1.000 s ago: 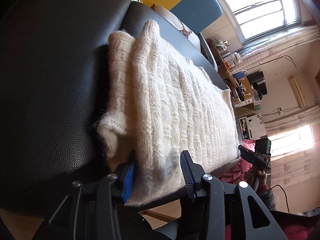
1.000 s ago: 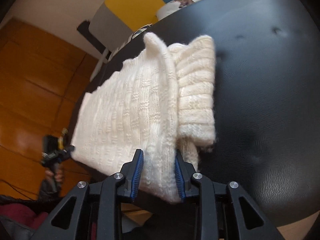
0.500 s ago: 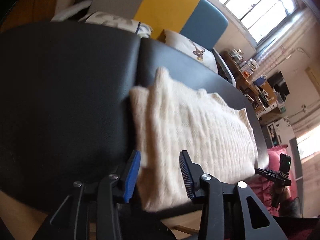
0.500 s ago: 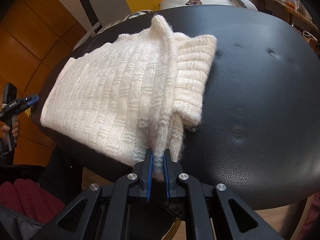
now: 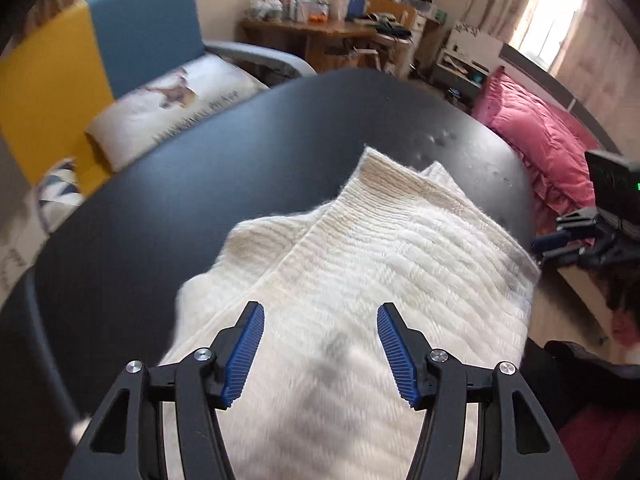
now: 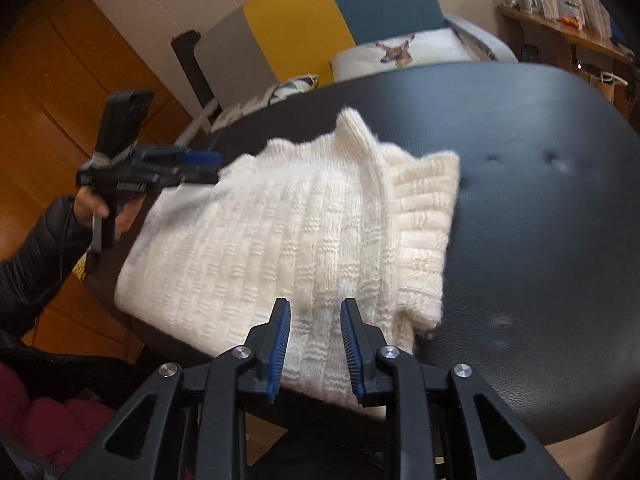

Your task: Fold clothes

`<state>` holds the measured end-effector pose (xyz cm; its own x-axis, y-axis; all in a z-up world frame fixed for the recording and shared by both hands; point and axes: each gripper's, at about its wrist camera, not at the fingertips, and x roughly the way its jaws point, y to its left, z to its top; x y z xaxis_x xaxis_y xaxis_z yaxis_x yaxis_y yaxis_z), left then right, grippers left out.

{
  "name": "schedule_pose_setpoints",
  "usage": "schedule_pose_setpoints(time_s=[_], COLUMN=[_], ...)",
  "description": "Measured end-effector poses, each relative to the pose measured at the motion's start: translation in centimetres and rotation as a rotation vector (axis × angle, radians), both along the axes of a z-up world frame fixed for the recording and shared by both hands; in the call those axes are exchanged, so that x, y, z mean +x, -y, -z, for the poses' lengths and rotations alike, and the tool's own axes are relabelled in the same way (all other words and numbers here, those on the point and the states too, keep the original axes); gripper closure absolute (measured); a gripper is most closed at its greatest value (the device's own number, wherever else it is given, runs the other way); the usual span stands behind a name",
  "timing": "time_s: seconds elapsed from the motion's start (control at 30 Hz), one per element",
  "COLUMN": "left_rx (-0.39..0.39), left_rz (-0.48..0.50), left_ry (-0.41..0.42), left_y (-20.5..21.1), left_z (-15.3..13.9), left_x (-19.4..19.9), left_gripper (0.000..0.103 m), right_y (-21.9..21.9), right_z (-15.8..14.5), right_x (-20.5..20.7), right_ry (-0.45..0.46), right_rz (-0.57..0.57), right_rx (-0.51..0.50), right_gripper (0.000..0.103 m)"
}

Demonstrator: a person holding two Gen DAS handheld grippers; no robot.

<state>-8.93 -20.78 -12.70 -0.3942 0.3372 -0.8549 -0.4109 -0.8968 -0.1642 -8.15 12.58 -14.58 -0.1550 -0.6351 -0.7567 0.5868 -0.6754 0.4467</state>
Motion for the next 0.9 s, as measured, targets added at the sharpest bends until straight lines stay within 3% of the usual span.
schedule_pose_setpoints(time_s=[0.1,0.3,0.33,0.37,0.43,0.5,0.53,0.63,0.83,0.9], left_rx=[0.043,0.028,0.021,0.015,0.008,0.020,0.008,-0.011,-0.013,0.017], left_rz=[0.009,0.026,0.023,0.020,0.009,-0.021,-0.034,-0.073,-0.170,-0.218], left_ry=[0.065,0.144,0.135,0.126,0.110,0.098,0.086,0.051,0.032,0.005], left_y=[-0.4,-1.3,-1.3,-1.3,-1.4,-1.2,-1.3,-1.9,-2.1,-1.5], left_z=[1.8,5.0,5.0,5.1,5.1,5.0,5.1,5.3,4.1,2.7], left_x=[-3.0,-6.1,-6.1,-6.1,-6.2,-6.2,-6.2,-6.1,-6.1,-5.6], left_gripper=[0.043,0.044,0.048,0.062,0.077,0.083,0.084,0.083,0.078,0.077], right_y=[0.4,0.5,0.6,0.5,0.4,-0.1,-0.4,-0.6,-0.1,0.4], right_z=[1.4,2.8,3.0,3.1,3.7,4.1,4.3,4.5,3.6,2.3], right_x=[-0.3,-0.6,-0.6,-0.6,-0.4,-0.2,-0.3,-0.2,1.0,1.5], right_ry=[0.034,0.070,0.072,0.076,0.103,0.111,0.119,0.133,0.089,0.031], right_rz=[-0.007,-0.014,-0.015,-0.015,-0.014,-0.001,0.008,0.025,0.023,0.012], right_rx=[0.013,0.019,0.018,0.015,0.003,-0.011,-0.019,-0.032,-0.006,0.024], right_gripper=[0.077,0.077,0.077,0.077,0.077,0.085,0.090,0.092,0.089,0.088])
